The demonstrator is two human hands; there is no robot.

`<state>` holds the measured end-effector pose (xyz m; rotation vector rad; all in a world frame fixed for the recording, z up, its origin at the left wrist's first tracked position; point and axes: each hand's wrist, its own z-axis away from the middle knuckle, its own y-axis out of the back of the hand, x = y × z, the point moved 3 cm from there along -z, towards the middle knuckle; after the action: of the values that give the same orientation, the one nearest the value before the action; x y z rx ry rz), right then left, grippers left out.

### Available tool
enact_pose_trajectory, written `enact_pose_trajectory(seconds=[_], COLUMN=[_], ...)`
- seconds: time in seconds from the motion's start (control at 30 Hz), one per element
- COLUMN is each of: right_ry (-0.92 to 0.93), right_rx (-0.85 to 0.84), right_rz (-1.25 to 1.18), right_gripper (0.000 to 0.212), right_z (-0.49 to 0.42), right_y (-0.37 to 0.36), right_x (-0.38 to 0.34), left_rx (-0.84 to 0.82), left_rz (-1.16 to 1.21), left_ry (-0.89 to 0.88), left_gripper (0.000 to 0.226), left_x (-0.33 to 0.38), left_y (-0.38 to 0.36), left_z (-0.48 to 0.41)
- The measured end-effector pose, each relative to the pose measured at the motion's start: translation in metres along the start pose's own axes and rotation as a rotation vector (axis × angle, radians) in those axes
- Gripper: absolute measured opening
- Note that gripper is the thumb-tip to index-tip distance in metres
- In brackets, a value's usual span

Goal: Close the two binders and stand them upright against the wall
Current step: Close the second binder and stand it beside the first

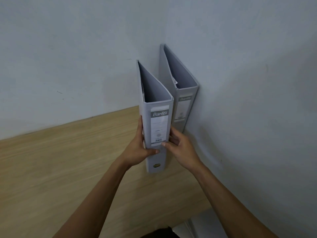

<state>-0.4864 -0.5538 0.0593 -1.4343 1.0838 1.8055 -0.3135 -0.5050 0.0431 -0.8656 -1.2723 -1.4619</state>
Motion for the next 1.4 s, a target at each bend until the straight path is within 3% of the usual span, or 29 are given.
enact_pose_trajectory(seconds=[0.23, 0.43, 1.07, 1.4], right_ry=[-0.023, -0.01, -0.07, -0.043], right_rx=[0.023, -0.024, 0.345, 0.409], right_rz=[0.015, 0.071, 0.216, 0.202], right_gripper=[0.062, 0.053, 0.008, 0.015], right_z=[-0.01, -0.023, -0.073, -0.084], right_y=[0.011, 0.011, 0.04, 0.036], right_x=[0.011, 0.008, 0.014, 0.019], left_rx=[-0.04, 0.006, 0.141, 0.148], left_rz=[-0.126, -0.128, -0.043, -0.072], left_ry=[0.054, 0.183, -0.011, -0.002], left_gripper=[0.131, 0.091, 0.105, 0.097], left_x=[-0.006, -0.035, -0.002, 0.004], left_y=[-0.007, -0.008, -0.014, -0.011], left_z=[-0.029, -0.048, -0.103, -0.11])
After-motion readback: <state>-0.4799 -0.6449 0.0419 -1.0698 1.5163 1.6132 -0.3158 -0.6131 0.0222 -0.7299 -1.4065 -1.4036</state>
